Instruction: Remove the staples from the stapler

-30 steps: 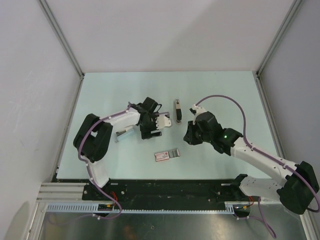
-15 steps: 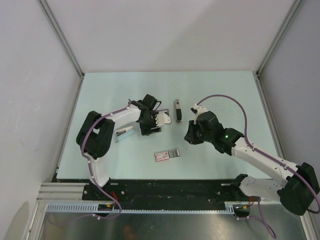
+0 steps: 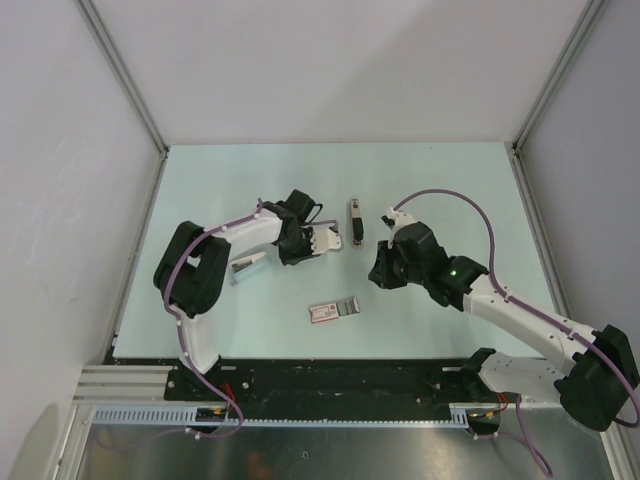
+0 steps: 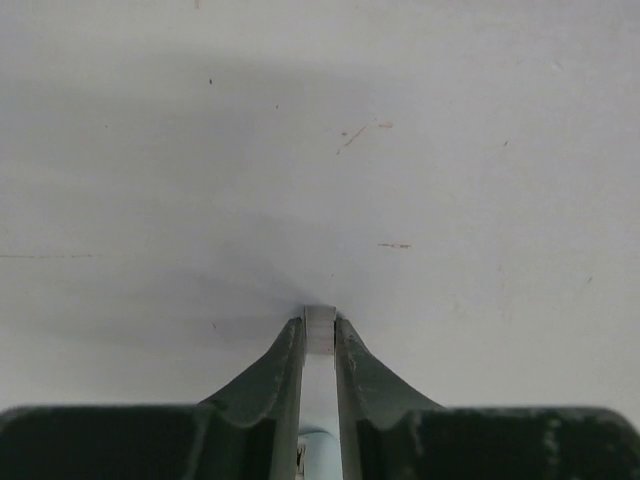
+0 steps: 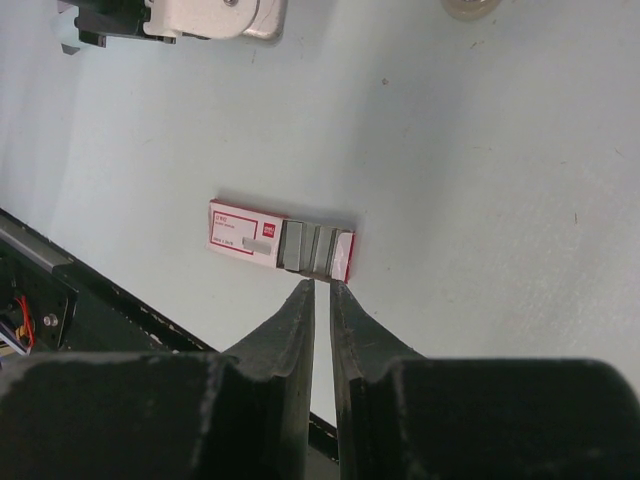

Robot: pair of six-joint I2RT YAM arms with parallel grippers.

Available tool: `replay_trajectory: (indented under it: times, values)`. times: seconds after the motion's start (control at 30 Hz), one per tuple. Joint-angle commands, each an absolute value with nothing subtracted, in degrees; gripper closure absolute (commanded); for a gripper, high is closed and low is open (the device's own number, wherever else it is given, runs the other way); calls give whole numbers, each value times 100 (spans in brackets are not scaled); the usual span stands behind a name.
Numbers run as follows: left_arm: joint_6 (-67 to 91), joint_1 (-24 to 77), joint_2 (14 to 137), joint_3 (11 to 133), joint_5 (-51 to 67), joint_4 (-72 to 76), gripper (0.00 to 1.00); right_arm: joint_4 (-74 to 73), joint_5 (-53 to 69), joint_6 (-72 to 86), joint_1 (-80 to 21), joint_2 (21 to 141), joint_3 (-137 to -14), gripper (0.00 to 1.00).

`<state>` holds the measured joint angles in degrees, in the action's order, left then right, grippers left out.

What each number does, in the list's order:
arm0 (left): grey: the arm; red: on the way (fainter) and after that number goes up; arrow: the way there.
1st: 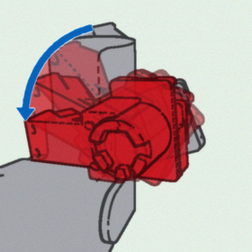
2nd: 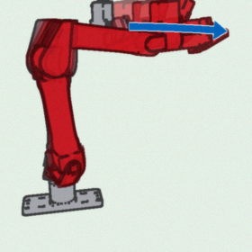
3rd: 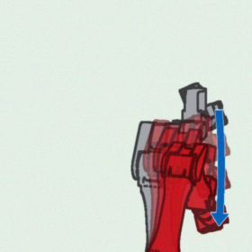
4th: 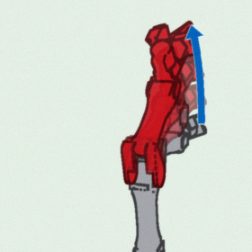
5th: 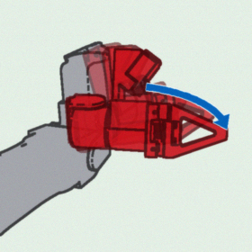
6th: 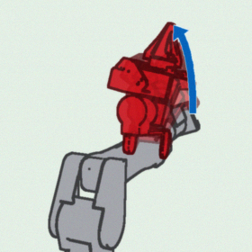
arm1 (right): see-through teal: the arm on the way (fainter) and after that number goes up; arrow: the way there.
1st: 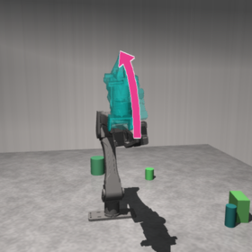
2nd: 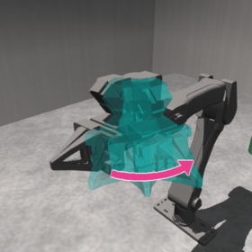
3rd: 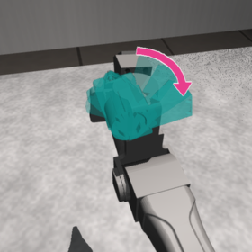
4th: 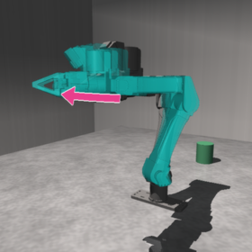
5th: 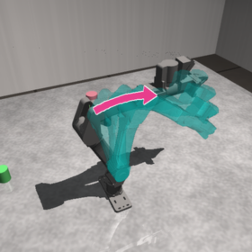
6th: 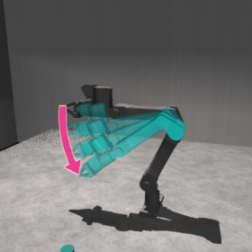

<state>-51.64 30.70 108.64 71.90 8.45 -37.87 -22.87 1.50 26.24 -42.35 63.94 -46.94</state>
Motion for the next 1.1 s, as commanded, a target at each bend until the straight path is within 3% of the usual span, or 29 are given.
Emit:
replay_trajectory:
  times: [0.0,0.17,0.33,0.53,0.8,1.07]
  values:
    - [-5243,3058,11107,7229,971,-3894,82,-2248,185,2566,-4219,6293,-4702,84]
    - [-5179,3090,11109,7216,1037,-3907,85,-2219,192,2572,-4230,6318,-4702,84]
    - [-4976,3105,11032,7292,1146,-3938,99,-2175,202,2573,-4236,6325,-4702,85]
    - [-4043,3068,10298,8086,2368,-4197,100,-1967,331,2551,-4198,6273,-4728,84]
    - [-1528,2861,9551,9615,5498,-3900,100,-1177,714,2619,-4144,5774,-4832,74]
    - [2338,2793,9112,8931,6079,-979,100,113,1347,3132,-3945,5353,-4834,62]
